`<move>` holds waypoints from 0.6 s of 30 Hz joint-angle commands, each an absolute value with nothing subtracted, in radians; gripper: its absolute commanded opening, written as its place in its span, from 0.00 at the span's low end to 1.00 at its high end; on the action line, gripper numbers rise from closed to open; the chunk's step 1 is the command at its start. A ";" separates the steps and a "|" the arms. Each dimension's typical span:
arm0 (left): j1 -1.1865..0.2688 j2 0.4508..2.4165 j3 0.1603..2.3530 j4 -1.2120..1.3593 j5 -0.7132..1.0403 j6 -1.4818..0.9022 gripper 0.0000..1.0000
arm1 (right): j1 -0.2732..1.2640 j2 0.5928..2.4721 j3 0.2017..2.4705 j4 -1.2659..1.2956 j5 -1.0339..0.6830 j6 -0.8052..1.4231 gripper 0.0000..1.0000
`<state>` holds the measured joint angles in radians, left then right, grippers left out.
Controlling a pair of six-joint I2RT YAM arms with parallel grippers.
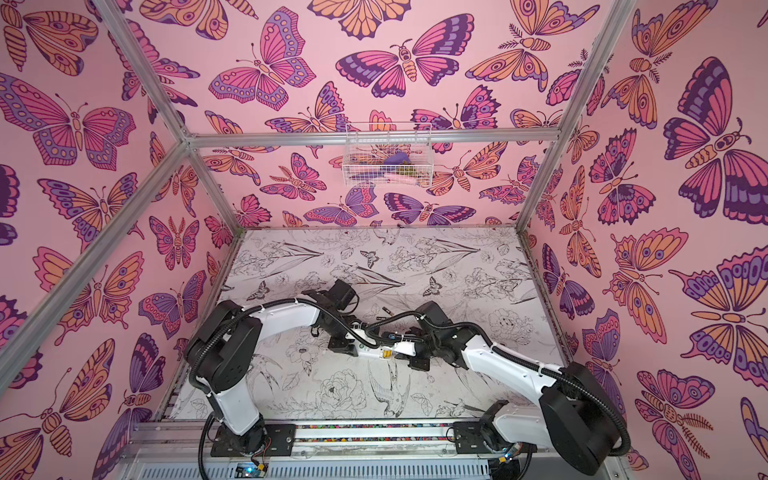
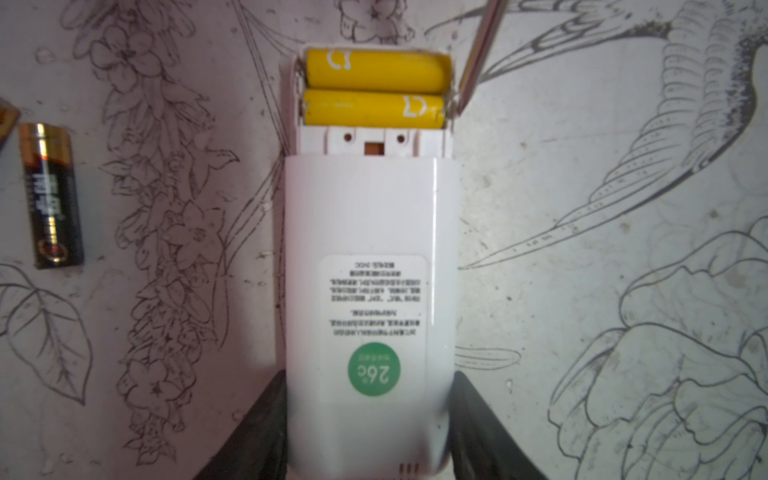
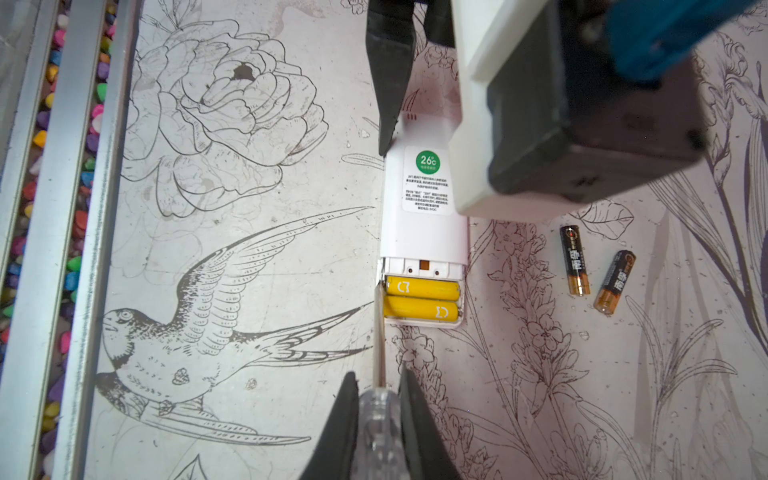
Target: Unload the batteries from the remote control
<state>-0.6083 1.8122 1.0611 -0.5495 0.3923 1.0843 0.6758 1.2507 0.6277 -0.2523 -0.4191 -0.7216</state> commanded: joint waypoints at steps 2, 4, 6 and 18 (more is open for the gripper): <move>-0.623 1.829 1.024 -0.571 0.353 1.118 0.39 | 0.681 1.234 0.656 -0.254 -0.425 -0.727 0.00; -0.621 1.830 1.022 -0.571 0.358 1.120 0.39 | 0.682 1.238 0.657 -0.259 -0.415 -0.730 0.00; -0.622 1.827 1.023 -0.571 0.366 1.112 0.39 | 0.681 1.235 0.654 -0.259 -0.406 -0.731 0.00; -0.622 1.825 1.018 -0.571 0.357 1.119 0.39 | 0.681 1.234 0.653 -0.239 -0.402 -0.729 0.00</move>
<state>-0.6094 1.8095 1.0584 -0.5468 0.3885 1.0851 0.6758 1.2488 0.6277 -0.2512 -0.4175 -0.7181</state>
